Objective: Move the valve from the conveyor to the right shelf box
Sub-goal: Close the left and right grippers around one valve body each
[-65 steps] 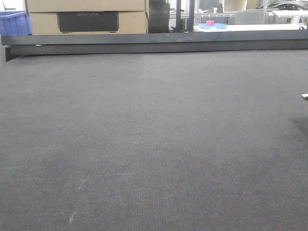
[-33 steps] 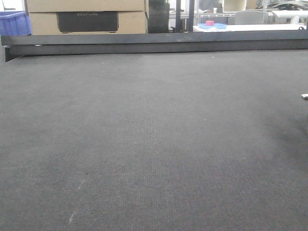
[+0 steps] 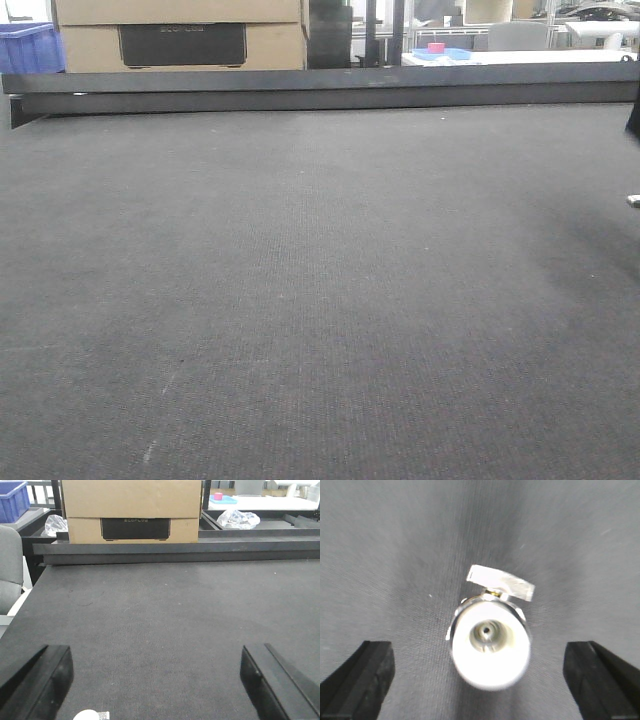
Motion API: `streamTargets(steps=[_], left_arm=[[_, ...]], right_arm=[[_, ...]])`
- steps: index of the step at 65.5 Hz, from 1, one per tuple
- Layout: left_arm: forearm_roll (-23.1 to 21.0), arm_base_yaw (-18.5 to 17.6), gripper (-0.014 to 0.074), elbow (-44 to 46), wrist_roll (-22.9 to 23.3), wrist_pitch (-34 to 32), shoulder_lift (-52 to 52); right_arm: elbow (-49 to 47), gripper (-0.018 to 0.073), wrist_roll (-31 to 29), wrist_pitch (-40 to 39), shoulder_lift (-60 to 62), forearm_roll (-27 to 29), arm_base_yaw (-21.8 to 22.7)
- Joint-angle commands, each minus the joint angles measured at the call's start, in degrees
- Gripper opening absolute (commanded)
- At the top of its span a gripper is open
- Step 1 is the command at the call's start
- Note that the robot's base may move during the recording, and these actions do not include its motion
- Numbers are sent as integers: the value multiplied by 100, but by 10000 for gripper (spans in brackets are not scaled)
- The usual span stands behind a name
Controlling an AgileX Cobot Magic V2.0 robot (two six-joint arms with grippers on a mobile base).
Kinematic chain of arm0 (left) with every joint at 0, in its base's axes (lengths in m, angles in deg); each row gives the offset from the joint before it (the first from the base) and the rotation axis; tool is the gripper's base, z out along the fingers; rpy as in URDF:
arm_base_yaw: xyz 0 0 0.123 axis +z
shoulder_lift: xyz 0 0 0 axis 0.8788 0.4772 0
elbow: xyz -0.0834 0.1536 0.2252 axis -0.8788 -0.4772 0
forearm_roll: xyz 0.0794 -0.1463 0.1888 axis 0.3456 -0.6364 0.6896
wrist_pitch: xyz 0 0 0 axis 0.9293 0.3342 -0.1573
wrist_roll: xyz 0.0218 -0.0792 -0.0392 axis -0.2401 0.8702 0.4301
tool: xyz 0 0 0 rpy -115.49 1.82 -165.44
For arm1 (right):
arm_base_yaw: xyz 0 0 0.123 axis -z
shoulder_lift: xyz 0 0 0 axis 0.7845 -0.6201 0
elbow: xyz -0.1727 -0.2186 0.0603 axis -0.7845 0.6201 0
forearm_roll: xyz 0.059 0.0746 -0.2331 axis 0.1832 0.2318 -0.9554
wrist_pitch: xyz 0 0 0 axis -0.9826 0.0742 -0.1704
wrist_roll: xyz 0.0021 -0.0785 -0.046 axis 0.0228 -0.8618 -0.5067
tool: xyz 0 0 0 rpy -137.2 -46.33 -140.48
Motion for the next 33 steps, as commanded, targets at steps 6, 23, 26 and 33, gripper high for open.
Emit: streamTargets(steps=[6,23,26,33], left_arm=[[-39,-40,580,43,39,-14,8],[-39,-40,580,43,39,-14,8],[-39,-40,580,43,39,-14,8],[-39,-40,580,43,39,-14,8]], right_arm=[[-52,568,-5,-132,-572,-132,1],[-52,487,-5,-216,-1017,-331,1],[-52,410,-5,-265,-1017,-331,1],[-52,132,-5,-278,-983,-331,1]])
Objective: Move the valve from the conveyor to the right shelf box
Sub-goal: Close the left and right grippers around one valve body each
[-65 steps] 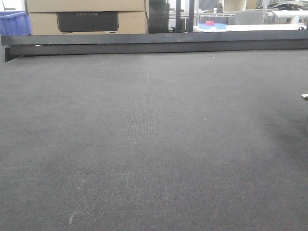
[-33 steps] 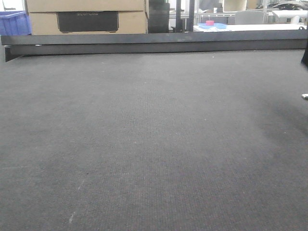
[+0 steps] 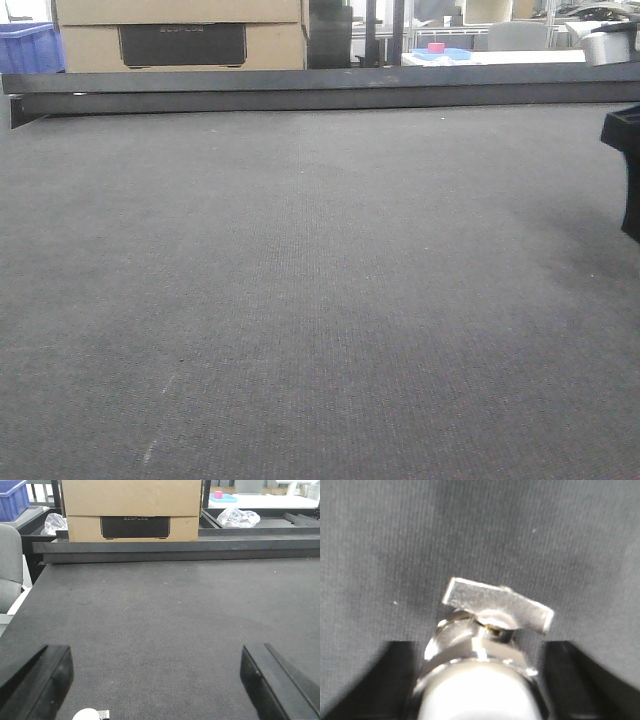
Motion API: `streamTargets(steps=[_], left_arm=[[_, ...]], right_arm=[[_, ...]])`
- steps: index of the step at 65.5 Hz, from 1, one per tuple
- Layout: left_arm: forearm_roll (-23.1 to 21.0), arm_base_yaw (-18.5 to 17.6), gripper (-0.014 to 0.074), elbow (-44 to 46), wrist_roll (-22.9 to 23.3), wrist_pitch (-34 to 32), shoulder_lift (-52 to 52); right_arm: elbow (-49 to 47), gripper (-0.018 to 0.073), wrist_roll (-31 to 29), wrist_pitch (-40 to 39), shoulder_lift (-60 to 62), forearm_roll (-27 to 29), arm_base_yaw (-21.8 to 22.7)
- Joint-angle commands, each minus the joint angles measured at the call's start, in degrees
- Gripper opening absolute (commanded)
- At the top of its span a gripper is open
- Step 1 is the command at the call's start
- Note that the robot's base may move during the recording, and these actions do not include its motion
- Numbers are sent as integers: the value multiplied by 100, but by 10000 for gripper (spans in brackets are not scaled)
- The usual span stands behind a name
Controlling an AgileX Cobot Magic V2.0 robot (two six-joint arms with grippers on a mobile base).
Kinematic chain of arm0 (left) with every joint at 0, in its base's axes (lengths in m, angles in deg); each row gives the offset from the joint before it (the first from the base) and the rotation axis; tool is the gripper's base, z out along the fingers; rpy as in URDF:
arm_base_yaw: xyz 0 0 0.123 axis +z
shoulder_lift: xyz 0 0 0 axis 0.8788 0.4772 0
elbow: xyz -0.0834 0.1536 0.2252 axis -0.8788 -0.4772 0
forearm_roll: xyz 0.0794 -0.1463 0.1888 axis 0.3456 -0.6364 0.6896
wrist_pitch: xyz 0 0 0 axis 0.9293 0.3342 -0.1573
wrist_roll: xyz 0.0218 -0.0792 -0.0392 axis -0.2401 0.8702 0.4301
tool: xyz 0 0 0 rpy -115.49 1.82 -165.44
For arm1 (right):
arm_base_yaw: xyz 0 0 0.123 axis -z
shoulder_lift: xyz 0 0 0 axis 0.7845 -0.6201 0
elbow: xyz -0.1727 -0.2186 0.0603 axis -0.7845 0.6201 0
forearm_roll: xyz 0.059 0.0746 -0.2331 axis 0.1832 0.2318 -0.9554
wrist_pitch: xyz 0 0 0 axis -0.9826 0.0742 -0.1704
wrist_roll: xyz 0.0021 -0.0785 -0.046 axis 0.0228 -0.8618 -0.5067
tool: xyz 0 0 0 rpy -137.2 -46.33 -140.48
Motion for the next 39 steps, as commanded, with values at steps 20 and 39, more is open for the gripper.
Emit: streamTargets(steps=[20,39], left_arm=[[-43,229,557,775,50,1288,357],[257,808,557,2232,50,3273,1903]], right_arm=[[8,-153,-7,-293,647,-21,5],[907,-153,-7,-982,1918,260,5]])
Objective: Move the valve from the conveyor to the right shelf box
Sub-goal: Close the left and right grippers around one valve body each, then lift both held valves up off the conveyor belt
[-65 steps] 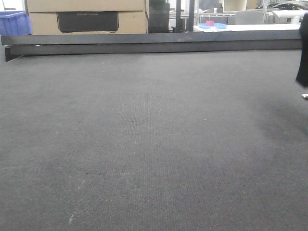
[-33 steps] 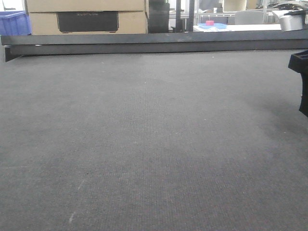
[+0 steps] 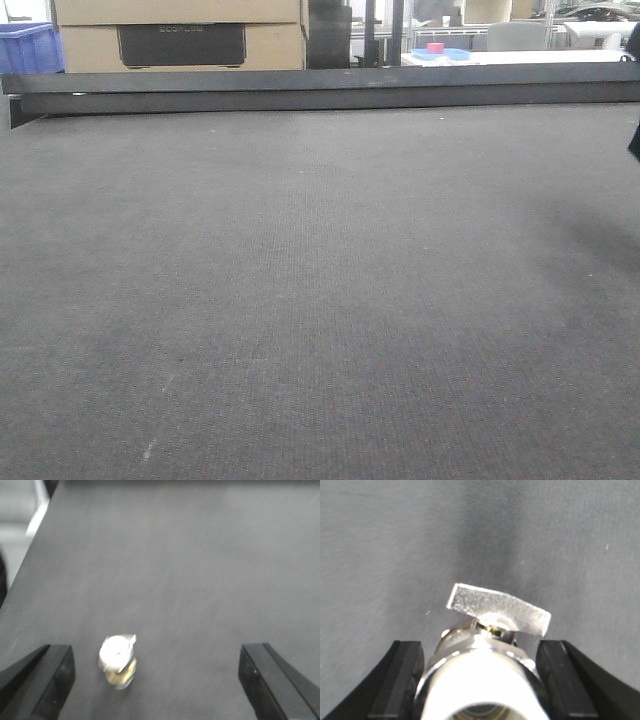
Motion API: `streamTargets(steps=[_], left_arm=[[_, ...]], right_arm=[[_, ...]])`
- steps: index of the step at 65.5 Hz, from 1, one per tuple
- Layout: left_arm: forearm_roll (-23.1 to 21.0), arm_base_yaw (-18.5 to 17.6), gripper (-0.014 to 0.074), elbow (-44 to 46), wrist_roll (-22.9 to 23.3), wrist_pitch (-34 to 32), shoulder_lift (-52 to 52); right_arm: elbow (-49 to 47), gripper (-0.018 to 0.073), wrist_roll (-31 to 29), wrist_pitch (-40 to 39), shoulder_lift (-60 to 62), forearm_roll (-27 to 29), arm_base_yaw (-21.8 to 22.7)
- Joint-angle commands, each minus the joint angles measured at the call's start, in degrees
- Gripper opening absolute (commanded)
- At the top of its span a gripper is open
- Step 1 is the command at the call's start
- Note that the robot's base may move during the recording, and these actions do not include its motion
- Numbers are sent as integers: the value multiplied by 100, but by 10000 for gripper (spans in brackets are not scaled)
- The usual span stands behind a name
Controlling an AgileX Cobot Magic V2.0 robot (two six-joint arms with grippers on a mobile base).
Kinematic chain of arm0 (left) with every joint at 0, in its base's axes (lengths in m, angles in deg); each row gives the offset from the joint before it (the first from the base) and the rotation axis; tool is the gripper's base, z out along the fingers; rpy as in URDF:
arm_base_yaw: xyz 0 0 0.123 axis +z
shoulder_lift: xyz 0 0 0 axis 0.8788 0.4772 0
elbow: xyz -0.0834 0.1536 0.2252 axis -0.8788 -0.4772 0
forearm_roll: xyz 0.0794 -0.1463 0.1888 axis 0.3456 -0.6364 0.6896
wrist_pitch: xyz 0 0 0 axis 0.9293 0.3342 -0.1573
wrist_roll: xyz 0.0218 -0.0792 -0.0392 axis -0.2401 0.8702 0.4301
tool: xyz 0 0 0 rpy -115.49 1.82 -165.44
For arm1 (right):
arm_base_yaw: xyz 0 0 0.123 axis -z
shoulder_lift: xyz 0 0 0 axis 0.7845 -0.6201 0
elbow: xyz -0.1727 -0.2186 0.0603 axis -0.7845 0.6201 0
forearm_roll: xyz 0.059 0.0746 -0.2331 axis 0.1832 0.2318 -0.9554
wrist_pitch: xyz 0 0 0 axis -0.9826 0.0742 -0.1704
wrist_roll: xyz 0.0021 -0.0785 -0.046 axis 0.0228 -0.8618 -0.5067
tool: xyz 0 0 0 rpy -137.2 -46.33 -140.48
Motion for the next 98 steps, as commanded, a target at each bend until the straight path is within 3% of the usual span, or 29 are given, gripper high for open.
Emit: streamTargets(steps=[1,15,22,58,98], left_arm=[[217,102,557,368,50,524,593],[348,362,557,1191,-350,1553,2161],[348,414,557,1486,-568,1733,2824],[364,434,557,1575,-601,817,4778],[364,559,552,1555,-601,863,5530]], right_arm=[[280,-153,-20,-303,406,-1,5],[795,-153,-20,-541,914,10,5],[838,-153,-20,-520,958,10,5],[838,-153,-20,-510,956,124,5],[838,-153,-20,-667,956,125,5]])
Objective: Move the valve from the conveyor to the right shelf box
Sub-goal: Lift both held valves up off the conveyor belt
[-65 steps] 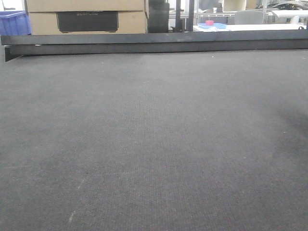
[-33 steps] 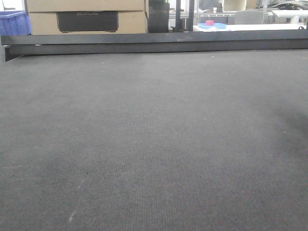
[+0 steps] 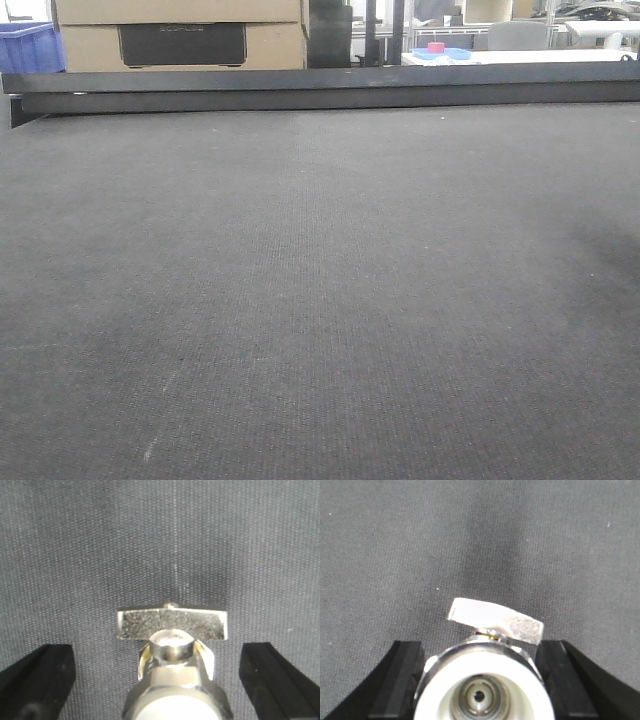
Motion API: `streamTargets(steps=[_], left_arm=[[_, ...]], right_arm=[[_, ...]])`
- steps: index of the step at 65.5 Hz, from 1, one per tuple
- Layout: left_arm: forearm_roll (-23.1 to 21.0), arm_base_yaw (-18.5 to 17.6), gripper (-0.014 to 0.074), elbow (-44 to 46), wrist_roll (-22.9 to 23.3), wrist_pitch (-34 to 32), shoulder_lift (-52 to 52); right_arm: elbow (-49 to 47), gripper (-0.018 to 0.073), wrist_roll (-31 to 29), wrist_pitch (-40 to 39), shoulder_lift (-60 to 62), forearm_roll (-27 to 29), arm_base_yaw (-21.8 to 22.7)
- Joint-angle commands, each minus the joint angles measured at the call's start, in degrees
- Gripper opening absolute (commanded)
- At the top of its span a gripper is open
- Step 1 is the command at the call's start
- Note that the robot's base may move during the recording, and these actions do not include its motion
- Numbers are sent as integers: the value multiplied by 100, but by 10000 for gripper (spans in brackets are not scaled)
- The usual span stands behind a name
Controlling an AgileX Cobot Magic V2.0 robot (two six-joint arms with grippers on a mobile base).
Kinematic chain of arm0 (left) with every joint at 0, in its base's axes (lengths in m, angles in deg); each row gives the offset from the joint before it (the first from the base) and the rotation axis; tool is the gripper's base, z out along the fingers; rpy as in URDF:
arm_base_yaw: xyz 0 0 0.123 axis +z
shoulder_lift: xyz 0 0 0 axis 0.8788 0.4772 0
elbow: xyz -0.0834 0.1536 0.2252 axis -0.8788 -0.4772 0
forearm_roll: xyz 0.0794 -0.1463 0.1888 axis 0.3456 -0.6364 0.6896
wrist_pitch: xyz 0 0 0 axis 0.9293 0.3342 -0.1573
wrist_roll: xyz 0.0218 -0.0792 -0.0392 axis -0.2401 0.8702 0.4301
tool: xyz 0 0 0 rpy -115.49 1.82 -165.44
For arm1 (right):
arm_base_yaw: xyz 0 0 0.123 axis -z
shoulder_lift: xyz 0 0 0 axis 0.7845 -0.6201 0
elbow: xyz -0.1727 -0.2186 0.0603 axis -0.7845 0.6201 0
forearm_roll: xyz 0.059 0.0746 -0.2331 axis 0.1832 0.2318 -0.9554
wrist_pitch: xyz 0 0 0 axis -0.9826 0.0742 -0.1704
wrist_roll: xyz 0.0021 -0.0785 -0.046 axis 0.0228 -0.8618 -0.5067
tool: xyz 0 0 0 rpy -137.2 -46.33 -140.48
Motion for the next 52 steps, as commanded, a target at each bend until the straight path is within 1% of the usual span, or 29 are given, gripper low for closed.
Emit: streamTargets(steps=[1,6,11,18,19,26,34,37,52], left_arm=[[-25,24,547,26,-2,40,-29],[-25,24,508,26,-2,86,-29],[-25,24,421,26,-2,98,-29],[-25,24,212,26,-2,148,-29],[-25,24,162,26,-2,162,-29],[-38,24,-100,26,-2,308,-29],[-257,0,-111,36,-2,438,-193],[-257,-44,-111,36,-2,414,-358],[-257,-486,-111,36,62,123,-1467]], right_arm=[[-28,-153,-20,-238,88,-16,5],[-28,-153,-20,-238,88,-16,5],[-28,-153,-20,-238,88,-16,5],[-28,-153,-20,-261,88,-16,5],[-28,-153,-20,-271,88,-16,5],[-28,-153,-20,-365,88,-16,5],[-75,-153,-20,-486,88,-16,5],[-140,-153,-20,-486,88,-16,5],[-824,-153,-20,-329,88,-16,5]])
